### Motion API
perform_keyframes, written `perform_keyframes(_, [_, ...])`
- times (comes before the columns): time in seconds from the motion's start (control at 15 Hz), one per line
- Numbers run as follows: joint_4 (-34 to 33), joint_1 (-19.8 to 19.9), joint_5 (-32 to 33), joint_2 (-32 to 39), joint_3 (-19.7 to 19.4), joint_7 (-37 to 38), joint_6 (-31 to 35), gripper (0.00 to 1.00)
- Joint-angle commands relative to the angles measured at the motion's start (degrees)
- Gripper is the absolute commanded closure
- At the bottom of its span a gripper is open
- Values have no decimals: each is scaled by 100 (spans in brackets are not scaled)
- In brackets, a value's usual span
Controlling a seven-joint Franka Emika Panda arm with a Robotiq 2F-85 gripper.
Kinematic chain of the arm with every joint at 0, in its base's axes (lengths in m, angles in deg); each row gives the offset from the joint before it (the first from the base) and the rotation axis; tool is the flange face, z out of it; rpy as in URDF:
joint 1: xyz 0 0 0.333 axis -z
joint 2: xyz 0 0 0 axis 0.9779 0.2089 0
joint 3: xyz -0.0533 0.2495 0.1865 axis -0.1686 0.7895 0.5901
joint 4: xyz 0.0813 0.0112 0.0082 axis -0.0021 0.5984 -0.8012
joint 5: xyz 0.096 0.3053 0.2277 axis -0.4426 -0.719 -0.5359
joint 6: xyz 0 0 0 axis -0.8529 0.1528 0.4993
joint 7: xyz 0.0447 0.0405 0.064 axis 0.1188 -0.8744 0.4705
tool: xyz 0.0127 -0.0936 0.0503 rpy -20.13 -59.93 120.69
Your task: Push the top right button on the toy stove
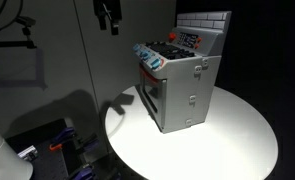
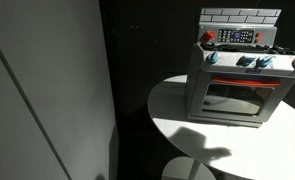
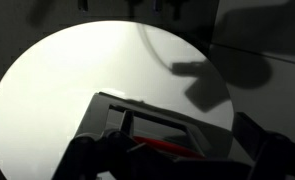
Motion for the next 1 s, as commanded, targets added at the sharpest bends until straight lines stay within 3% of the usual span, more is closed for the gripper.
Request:
perform_keyframes(0.0, [-214,89,50,148,37,142,70,0])
perform_keyframes(0.93, [-1098,486,1093,1000,252,1416,917,0])
